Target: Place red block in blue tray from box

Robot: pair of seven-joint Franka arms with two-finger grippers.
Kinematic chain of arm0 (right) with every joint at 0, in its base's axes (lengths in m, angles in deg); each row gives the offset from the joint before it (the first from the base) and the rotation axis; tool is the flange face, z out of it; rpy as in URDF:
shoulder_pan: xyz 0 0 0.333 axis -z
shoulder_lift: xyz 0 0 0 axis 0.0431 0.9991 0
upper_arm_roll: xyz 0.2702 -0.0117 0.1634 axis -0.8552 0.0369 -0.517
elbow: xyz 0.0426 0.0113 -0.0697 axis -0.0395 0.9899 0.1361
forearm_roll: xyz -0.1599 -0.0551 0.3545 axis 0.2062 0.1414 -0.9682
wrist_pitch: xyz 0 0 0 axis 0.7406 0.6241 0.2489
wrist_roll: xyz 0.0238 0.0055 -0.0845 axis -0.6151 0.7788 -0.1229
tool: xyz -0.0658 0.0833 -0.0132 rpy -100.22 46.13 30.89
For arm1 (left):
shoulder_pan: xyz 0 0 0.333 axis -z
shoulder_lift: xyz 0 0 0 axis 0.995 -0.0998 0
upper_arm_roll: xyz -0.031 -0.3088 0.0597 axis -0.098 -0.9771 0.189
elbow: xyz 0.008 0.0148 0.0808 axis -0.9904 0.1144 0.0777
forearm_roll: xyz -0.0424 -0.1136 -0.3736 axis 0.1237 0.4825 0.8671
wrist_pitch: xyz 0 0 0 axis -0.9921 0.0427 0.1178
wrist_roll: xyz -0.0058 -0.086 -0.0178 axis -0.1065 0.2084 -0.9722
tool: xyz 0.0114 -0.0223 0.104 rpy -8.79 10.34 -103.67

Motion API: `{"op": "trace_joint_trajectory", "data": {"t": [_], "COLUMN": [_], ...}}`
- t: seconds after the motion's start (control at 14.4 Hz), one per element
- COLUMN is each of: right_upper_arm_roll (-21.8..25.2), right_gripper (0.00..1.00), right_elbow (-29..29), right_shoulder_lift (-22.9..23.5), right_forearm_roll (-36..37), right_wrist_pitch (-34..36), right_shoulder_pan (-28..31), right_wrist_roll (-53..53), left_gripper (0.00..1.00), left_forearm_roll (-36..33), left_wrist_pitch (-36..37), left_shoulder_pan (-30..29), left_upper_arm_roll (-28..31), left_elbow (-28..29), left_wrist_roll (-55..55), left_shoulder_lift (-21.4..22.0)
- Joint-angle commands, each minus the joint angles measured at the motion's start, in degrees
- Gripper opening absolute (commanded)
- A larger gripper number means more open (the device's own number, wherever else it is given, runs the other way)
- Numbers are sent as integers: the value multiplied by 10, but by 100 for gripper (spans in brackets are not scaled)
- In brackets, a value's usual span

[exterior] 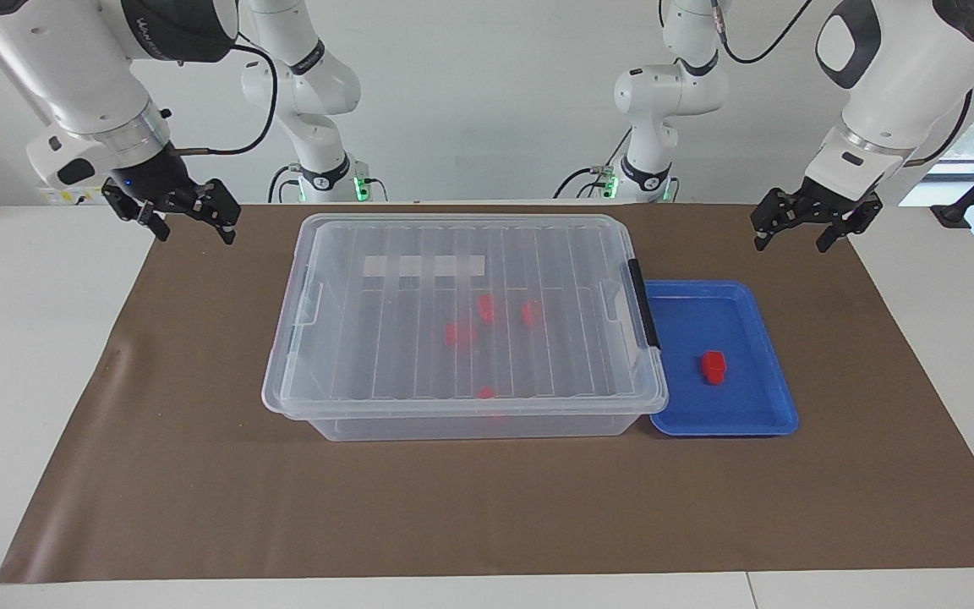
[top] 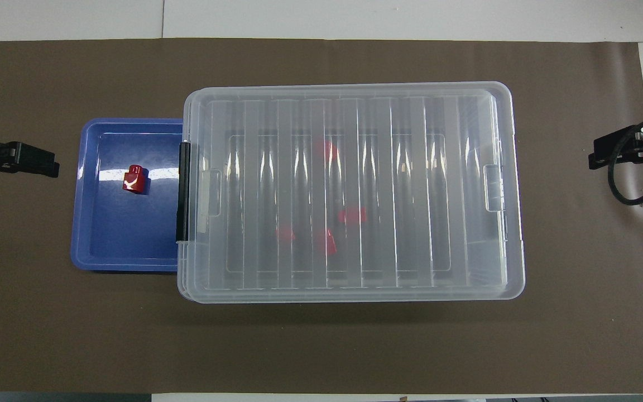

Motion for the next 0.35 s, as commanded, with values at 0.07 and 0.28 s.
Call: {"op": "trace_joint_trajectory", "data": {"t": [0.07,0.28], "right_upper_arm_roll": [-3,-3], "right_gripper": [100,100], "right_elbow": [12,12], "right_shoulder_lift": [-10,-10], "right_forearm_roll": [-5,-5], "right_wrist_pitch": [-10,-10], "right_shoulder_pan": [4,4], "right_wrist_roll": [-13,-13], "left_gripper": [100,100], "left_forearm_roll": [9,9], "left_wrist_pitch": [-22,-18], "left_shoulder_pan": [-1,-1], "left_upper_arm_roll": [0,-1], "left_elbow": [21,19], "left_wrist_roll": [-10,-7], "left_shoulder_lift": [18,18]}}
